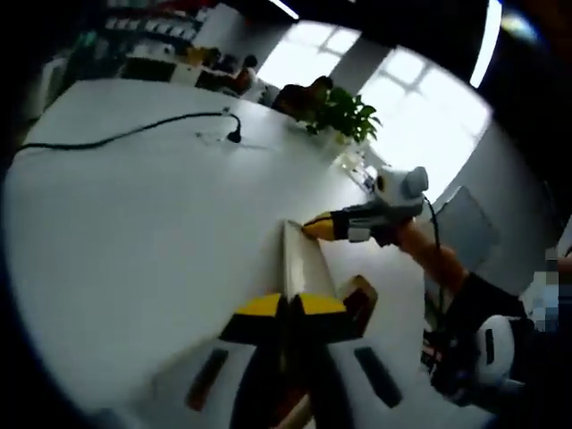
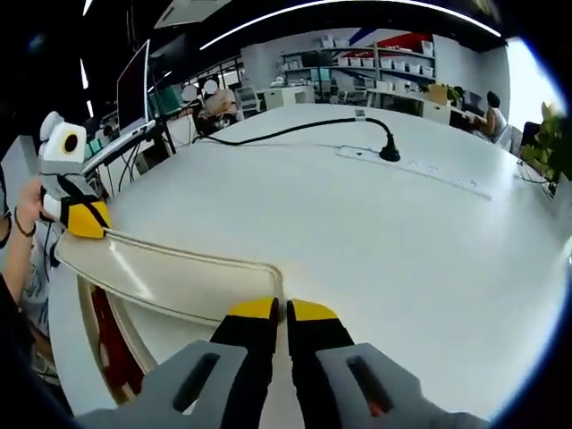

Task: Arrange the utensils inside the cutlery case until each visible utensil rests in its matching compartment.

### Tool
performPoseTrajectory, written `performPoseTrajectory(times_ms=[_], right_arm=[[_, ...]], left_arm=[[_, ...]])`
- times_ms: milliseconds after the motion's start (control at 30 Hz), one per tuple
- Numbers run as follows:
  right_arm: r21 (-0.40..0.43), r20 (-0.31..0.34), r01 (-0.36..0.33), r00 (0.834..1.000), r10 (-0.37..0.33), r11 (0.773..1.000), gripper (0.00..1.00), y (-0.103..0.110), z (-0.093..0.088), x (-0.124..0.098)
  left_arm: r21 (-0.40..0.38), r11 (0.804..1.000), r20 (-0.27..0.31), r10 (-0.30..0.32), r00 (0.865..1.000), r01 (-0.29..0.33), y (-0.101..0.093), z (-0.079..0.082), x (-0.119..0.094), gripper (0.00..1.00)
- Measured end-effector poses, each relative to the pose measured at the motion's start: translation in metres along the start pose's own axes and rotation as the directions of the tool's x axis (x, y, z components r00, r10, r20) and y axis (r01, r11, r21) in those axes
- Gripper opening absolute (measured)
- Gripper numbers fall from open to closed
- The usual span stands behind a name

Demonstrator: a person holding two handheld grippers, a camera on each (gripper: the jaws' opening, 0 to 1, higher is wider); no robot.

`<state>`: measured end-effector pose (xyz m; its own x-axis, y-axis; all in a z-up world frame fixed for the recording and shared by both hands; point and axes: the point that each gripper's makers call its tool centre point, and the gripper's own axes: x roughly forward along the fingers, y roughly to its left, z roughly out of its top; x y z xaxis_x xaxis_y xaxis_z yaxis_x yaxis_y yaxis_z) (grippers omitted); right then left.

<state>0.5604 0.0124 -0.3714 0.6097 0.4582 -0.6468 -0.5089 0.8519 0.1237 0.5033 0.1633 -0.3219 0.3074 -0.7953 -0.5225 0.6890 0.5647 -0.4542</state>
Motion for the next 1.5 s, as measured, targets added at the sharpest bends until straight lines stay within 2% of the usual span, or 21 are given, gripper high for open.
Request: performPoseTrajectory(times_ms=[133, 233, 300, 400, 500, 600, 700, 733, 800, 833, 900, 933, 967, 1067, 1133, 1167, 1233, 1267, 1333, 1433, 1500], right_arm=[[-0.018, 0.017, -0.038, 0.999, 0.038, 0.999, 0.03, 0.002, 0.000, -0.001], [-0.140, 0.018, -0.127, 0.991, 0.131, 0.982, 0.04, 0.009, -0.002, -0.004], [-0.109, 0.012, -0.116, 0.993, 0.118, 0.987, 0.08, 0.007, -0.001, -0.006], [-0.184, 0.053, -0.086, 0.994, 0.097, 0.979, 0.18, 0.004, 0.012, -0.012], [-0.273, 0.122, -0.068, 0.987, 0.104, 0.960, 0.18, 0.008, 0.032, -0.025], [-0.366, 0.164, -0.144, 0.963, 0.216, 0.919, 0.19, 0.031, 0.048, -0.035], [-0.396, 0.166, -0.262, 0.922, 0.349, 0.880, 0.21, 0.059, 0.061, -0.049], [-0.457, 0.157, -0.289, 0.905, 0.396, 0.841, 0.22, 0.070, 0.065, -0.054], [-0.533, 0.083, -0.315, 0.904, 0.419, 0.785, 0.28, 0.080, 0.061, -0.056], [-0.559, 0.058, -0.322, 0.904, 0.423, 0.764, 0.31, 0.082, 0.058, -0.055], [-0.701, -0.024, -0.305, 0.914, 0.406, 0.645, 0.31, 0.088, 0.052, -0.053], [-0.809, -0.029, -0.251, 0.920, 0.390, 0.532, 0.31, 0.091, 0.055, -0.053], [-0.844, -0.010, -0.211, 0.925, 0.379, 0.493, 0.31, 0.092, 0.060, -0.052], [-0.819, -0.053, -0.281, 0.905, 0.422, 0.500, 0.29, 0.104, 0.061, -0.049], [-0.838, -0.101, -0.307, 0.899, 0.425, 0.451, 0.29, 0.105, 0.065, -0.045], [-0.839, -0.110, -0.313, 0.898, 0.426, 0.445, 0.29, 0.106, 0.064, -0.044], [-0.830, -0.151, -0.348, 0.893, 0.425, 0.436, 0.29, 0.110, 0.059, -0.039], [-0.822, -0.184, -0.367, 0.895, 0.407, 0.435, 0.29, 0.109, 0.055, -0.036], [-0.820, -0.200, -0.380, 0.890, 0.409, 0.428, 0.29, 0.110, 0.053, -0.031], [-0.817, -0.216, -0.400, 0.880, 0.423, 0.415, 0.27, 0.112, 0.046, -0.029], [-0.813, -0.230, -0.411, 0.877, 0.421, 0.413, 0.24, 0.111, 0.041, -0.026]], left_arm=[[0.050, 0.999, -0.018, 0.014, 1.000, -0.013, 0.005, 0.001, -0.004, 0.04], [0.095, 0.995, -0.020, 0.016, 1.000, -0.014, 0.006, 0.003, -0.008, 0.04], [0.131, 0.991, -0.019, 0.033, 0.999, -0.031, 0.010, 0.006, -0.011, 0.04], [0.255, 0.965, -0.004, 0.071, 0.997, -0.068, 0.016, 0.014, -0.014, 0.04], [0.273, 0.960, -0.004, 0.061, 0.998, -0.058, 0.011, 0.016, -0.015, 0.04], [0.320, 0.947, 0.006, 0.029, 1.000, -0.030, -0.006, 0.014, -0.008, 0.04], [0.434, 0.898, 0.013, 0.069, 0.998, -0.068, -0.005, 0.017, -0.007, 0.04], [0.436, 0.897, 0.007, 0.070, 0.998, -0.066, -0.006, 0.016, -0.007, 0.04], [0.450, 0.892, 0.011, 0.051, 0.999, -0.050, -0.019, 0.013, -0.002, 0.04], [0.487, 0.872, 0.012, 0.040, 0.999, -0.041, -0.026, 0.012, 0.000, 0.04], [0.571, 0.818, 0.017, 0.076, 0.997, -0.072, -0.034, 0.009, 0.004, 0.04], [0.605, 0.792, 0.017, 0.092, 0.996, -0.084, -0.039, 0.006, 0.007, 0.04], [0.632, 0.769, 0.016, 0.110, 0.994, -0.095, -0.041, 0.004, 0.008, 0.04], [0.736, 0.668, 0.015, 0.145, 0.989, -0.109, -0.055, 0.002, 0.010, 0.05], [0.766, 0.634, 0.006, 0.156, 0.988, -0.105, -0.060, 0.000, 0.010, 0.05], [0.772, 0.626, 0.008, 0.158, 0.987, -0.106, -0.061, 0.000, 0.011, 0.05], [0.813, 0.573, 0.010, 0.163, 0.987, -0.103, -0.069, 0.000, 0.013, 0.05], [0.842, 0.530, 0.019, 0.158, 0.987, -0.101, -0.058, 0.006, 0.006, 0.05], [0.870, 0.484, 0.018, 0.153, 0.988, -0.091, -0.052, 0.013, 0.002, 0.05], [0.931, 0.359, 0.015, 0.152, 0.988, -0.069, -0.048, 0.022, -0.003, 0.05], [0.944, 0.326, 0.008, 0.154, 0.988, -0.058, -0.052, 0.021, -0.004, 0.05]])
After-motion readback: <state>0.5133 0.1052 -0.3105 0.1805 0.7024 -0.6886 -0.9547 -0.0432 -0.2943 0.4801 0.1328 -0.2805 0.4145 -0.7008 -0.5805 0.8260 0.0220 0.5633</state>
